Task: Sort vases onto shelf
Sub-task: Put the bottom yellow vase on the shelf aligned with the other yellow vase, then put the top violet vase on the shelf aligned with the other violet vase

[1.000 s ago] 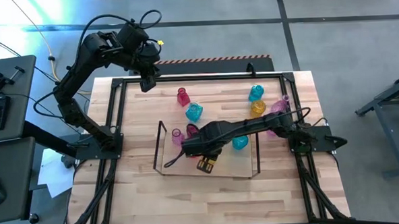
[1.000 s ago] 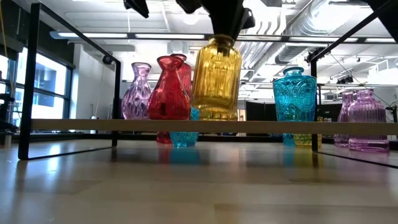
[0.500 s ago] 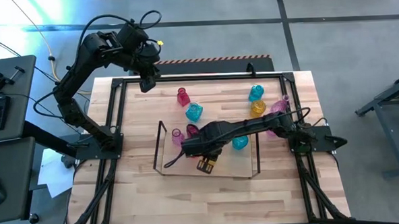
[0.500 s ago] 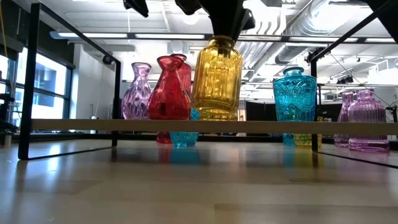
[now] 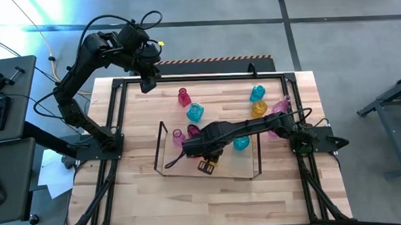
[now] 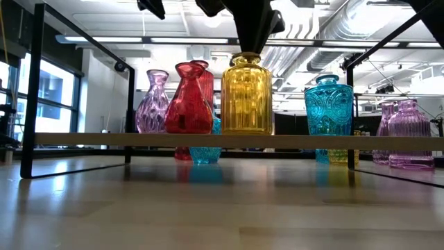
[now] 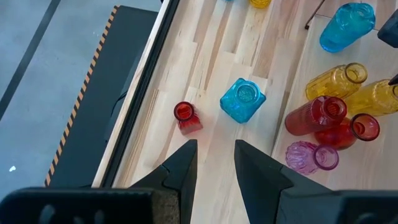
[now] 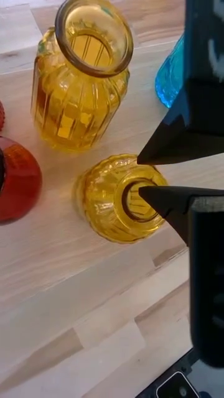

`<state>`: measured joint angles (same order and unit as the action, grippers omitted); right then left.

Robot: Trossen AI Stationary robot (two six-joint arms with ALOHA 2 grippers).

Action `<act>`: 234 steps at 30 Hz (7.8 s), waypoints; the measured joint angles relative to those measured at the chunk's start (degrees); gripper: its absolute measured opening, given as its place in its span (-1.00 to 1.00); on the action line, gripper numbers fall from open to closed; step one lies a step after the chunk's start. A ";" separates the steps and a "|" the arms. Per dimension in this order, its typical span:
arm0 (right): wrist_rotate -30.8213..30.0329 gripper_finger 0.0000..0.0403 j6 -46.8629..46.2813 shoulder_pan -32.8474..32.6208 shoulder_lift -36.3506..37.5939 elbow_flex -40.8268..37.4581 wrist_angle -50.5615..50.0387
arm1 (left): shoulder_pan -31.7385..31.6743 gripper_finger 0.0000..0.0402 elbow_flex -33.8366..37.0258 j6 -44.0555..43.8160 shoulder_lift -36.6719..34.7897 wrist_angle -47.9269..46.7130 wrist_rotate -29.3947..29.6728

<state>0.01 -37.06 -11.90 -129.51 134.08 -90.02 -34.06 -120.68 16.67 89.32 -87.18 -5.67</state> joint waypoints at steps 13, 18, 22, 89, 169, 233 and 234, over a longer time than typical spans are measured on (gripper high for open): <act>2.16 -0.76 -1.14 -0.01 0.07 -0.01 0.00 | 0.00 -0.51 0.00 0.00 0.00 -0.04 0.00; -2.05 -0.76 -1.83 -0.64 0.16 0.91 0.15 | 0.00 -0.51 0.00 0.00 0.00 -0.04 0.00; -2.99 -0.76 -3.40 -0.65 0.53 0.92 0.04 | 0.00 -0.51 0.00 0.00 0.00 -0.02 0.00; 2.23 -1.00 48.84 50.33 31.40 0.90 4.05 | -6.27 -0.51 0.00 8.39 23.04 2.36 -5.83; -7.36 -0.24 31.50 69.78 62.34 -73.70 9.20 | -8.31 -0.51 -0.04 -3.10 15.28 32.07 -25.61; -9.96 -0.24 9.09 64.51 60.39 -75.57 15.49 | -8.26 -0.51 -0.04 -1.53 15.30 33.90 -25.66; -9.98 -0.24 8.80 64.09 60.37 -76.05 15.98 | -8.26 -0.51 -0.04 -1.51 15.30 33.90 -25.66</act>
<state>-9.97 -28.27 52.19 -69.14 58.03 -74.04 -42.33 -120.73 15.16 104.62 -53.28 -31.33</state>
